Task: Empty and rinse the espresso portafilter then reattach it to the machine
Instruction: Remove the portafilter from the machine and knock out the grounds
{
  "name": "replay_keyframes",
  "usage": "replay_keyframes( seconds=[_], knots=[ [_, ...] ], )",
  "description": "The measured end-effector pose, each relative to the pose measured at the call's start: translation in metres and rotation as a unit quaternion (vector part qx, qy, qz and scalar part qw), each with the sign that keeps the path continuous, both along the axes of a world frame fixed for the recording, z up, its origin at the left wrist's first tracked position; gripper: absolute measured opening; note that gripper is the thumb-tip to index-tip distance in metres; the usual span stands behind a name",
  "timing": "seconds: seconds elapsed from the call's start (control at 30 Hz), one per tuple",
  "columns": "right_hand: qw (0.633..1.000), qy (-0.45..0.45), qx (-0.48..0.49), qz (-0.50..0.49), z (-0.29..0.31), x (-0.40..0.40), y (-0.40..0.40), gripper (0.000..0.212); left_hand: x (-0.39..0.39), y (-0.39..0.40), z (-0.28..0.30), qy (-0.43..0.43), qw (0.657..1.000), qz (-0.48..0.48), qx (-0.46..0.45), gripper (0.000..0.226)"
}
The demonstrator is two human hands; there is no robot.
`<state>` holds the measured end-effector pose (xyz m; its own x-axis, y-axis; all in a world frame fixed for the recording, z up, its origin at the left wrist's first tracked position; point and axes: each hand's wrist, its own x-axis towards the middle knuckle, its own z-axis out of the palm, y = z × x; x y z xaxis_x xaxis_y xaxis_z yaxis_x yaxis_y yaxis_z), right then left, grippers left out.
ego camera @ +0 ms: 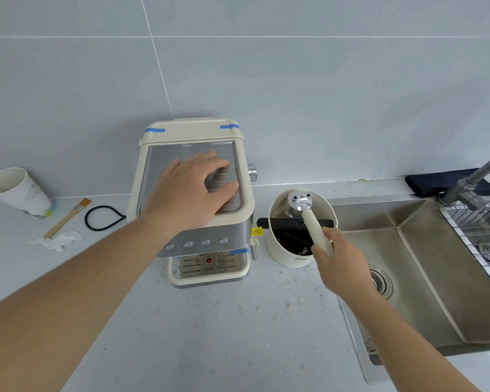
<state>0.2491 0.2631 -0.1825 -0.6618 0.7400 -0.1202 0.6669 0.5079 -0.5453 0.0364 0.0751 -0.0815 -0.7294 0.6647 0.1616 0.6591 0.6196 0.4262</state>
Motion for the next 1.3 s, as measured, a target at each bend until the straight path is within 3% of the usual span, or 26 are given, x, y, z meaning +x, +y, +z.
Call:
replay_keyframes(
  seconds=[0.17, 0.37, 0.63, 0.83, 0.97, 1.3],
  knots=[
    [0.998, 0.064, -0.005, -0.026, 0.005, 0.005, -0.005, 0.033, 0.002, 0.000, 0.002, 0.001, 1.000, 0.000, 0.003, 0.048],
    [1.000, -0.014, 0.018, -0.005, 0.003, -0.005, -0.002, 0.032, 0.002, 0.000, 0.002, 0.004, 1.000, 0.002, 0.002, 0.048],
    [1.000, -0.013, 0.026, 0.006, 0.006, -0.002, 0.003, 0.028, 0.001, 0.000, 0.001, 0.001, 1.000, -0.002, -0.003, 0.050],
    [0.998, 0.047, 0.031, -0.006, 0.009, 0.002, -0.001, 0.031, 0.003, 0.000, 0.003, -0.001, 1.000, 0.005, -0.004, 0.048],
    [0.999, -0.011, 0.030, 0.008, 0.002, 0.000, -0.005, 0.032, 0.003, 0.000, 0.003, -0.003, 1.000, 0.006, -0.006, 0.048],
    [1.000, -0.017, 0.022, 0.007, 0.005, 0.000, 0.002, 0.038, 0.005, -0.001, 0.006, -0.002, 1.000, 0.005, 0.002, 0.047]
  ],
)
